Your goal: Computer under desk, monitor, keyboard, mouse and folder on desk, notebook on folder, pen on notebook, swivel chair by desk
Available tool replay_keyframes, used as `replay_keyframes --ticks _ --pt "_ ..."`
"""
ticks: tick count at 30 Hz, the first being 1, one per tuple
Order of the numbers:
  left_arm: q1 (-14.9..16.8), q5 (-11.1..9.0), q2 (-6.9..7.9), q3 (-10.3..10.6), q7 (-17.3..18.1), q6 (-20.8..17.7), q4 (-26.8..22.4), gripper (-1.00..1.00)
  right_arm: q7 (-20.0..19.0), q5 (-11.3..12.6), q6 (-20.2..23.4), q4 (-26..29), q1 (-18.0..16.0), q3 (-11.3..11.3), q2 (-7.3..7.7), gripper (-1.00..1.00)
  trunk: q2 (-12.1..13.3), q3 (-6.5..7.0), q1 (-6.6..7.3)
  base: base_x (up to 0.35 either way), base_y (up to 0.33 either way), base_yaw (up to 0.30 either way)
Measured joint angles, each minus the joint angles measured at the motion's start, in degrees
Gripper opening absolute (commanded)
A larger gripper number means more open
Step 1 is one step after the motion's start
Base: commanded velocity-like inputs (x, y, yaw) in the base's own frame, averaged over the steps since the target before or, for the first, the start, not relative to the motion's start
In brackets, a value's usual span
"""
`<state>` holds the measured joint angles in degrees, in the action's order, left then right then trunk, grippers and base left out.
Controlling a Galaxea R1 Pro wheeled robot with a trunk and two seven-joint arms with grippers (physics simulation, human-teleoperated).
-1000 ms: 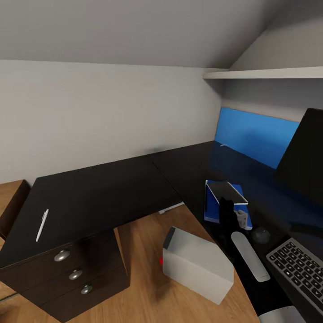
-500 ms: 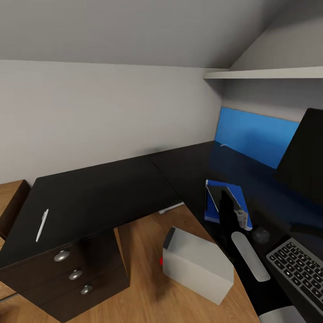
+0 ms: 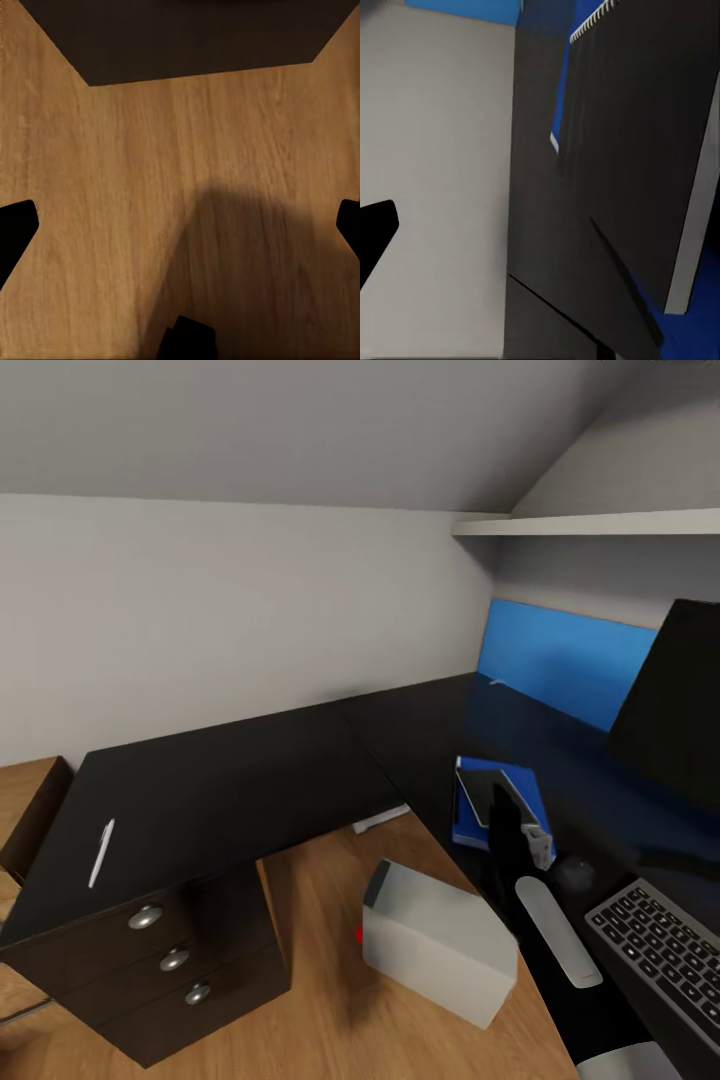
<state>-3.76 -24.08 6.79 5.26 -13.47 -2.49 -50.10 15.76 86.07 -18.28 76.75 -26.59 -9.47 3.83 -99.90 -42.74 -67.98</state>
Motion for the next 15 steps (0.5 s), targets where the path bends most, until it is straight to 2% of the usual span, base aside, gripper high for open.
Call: replay_keyframes --ticks 15 --pt "0.0 -0.03 0.04 0.08 0.32 0.03 0.0 1.0 0.0 0.15 0.0 0.07 0.0 -0.05 0.05 1.0 0.0 0.0 0.02 -0.012 0.0 0.0"
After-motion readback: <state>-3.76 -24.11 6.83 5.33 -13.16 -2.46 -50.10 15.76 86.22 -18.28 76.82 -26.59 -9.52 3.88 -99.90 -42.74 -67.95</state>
